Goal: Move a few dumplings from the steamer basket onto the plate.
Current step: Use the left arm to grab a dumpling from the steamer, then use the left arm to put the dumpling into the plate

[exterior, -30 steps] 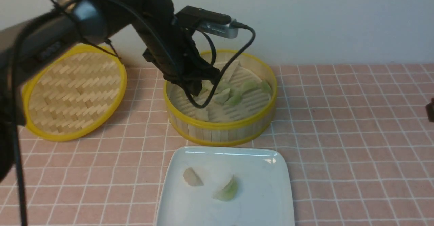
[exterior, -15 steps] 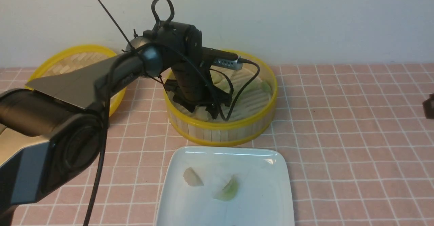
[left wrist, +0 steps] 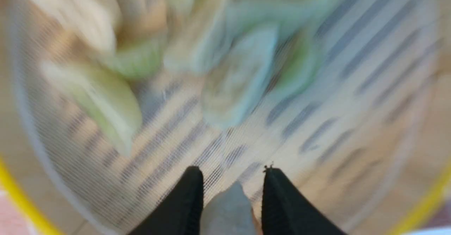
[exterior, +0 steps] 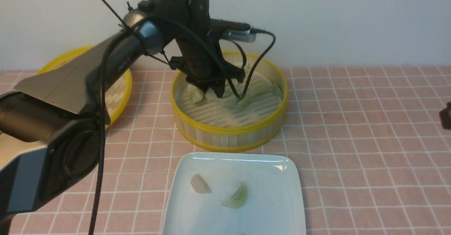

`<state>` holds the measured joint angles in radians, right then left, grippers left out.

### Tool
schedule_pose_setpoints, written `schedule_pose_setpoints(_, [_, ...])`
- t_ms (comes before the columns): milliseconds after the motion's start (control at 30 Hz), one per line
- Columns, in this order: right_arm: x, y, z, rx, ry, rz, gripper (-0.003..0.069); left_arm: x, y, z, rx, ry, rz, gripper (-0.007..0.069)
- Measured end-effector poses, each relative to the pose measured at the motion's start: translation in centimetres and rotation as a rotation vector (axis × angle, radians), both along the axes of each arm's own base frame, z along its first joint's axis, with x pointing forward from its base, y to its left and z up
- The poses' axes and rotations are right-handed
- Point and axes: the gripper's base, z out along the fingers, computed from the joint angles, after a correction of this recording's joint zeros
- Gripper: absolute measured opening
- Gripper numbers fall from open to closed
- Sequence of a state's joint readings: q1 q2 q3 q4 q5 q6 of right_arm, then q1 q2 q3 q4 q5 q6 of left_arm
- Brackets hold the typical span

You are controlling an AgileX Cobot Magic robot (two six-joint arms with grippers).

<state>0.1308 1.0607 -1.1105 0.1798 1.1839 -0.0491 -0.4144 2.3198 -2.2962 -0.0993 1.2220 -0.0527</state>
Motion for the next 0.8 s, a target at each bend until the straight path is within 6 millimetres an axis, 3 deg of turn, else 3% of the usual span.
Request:
schedule_pose_setpoints(133, [-0.1, 0.1, 0.0, 0.009, 0.01, 0.004, -0.001, -2.0, 0.4, 4.8, -0.07, -0.056, -0.022, 0.0193])
schedule_pose_setpoints(267, [-0.1, 0.1, -0.1, 0.008, 0.017, 0.005, -0.001, -6.1, 0.7, 7.2, -0.107, -0.013, -0.06, 0.0193])
schedule_pose_setpoints(333, [-0.2, 0.1, -0.1, 0.008, 0.02, 0.005, -0.001, -9.3, 0.7, 6.4, -0.075, 0.067, -0.087, 0.0193])
schedule_pose_setpoints(367, [-0.2, 0.1, -0.1, 0.008, 0.02, 0.005, -0.001, -9.3, 0.7, 6.4, -0.075, 0.067, -0.086, 0.0193])
schedule_pose_setpoints(433, [-0.2, 0.1, -0.1, 0.009, 0.02, 0.006, -0.001, -12.5, -0.1, 3.9, -0.027, 0.182, -0.133, 0.0193])
schedule_pose_setpoints(500, [-0.1, 0.1, -0.1, 0.011, 0.019, 0.006, -0.001, -13.9, -0.9, 1.4, 0.007, 0.259, -0.162, 0.0193])
schedule_pose_setpoints(633, [-0.1, 0.1, 0.0, 0.012, 0.011, 0.004, -0.001, -14.3, -2.2, -2.3, 0.047, 0.298, -0.186, 0.0193])
schedule_pose_setpoints(800, [0.1, 0.1, 0.1, 0.016, -0.018, -0.001, -0.0008, -12.9, -3.0, -5.7, 0.065, 0.282, -0.176, 0.0225])
